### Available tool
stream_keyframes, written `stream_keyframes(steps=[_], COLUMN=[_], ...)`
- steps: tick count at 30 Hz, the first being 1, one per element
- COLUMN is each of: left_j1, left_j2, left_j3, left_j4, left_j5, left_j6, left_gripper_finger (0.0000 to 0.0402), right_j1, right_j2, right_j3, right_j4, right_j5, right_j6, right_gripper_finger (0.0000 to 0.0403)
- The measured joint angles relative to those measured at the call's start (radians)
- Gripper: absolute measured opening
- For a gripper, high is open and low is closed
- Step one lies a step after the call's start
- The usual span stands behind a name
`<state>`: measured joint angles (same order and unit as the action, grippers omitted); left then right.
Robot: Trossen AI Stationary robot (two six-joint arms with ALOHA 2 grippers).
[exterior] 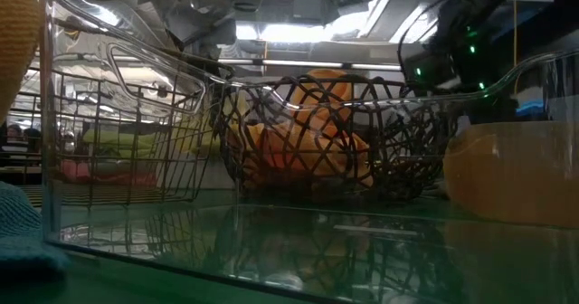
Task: Sort microfiber towel by color & place in baskets
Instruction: Put the right pink towel into the orange bin
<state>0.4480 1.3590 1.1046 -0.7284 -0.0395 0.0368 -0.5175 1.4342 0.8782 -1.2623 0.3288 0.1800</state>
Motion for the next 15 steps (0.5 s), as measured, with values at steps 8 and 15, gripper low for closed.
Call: stream_keyframes(steps=[8, 15], left_j1=[0.000, 0.000], left_j2=[0.000, 0.000], left_j3=[0.000, 0.000], left_j4=[0.003, 0.004], left_j5=[0.000, 0.000], left_j6=[-0.001, -0.001], left_gripper_finger=[0.0146, 0.0146], right_j1=[0.000, 0.000], right_j2=[-0.095, -0.185], right_j3=[0.208, 0.436], right_j4=[-0.112, -0.146], right_j5=[0.000, -0.056], right_j6=[0.024, 0.025], right_gripper_finger=[0.0004, 0.0003])
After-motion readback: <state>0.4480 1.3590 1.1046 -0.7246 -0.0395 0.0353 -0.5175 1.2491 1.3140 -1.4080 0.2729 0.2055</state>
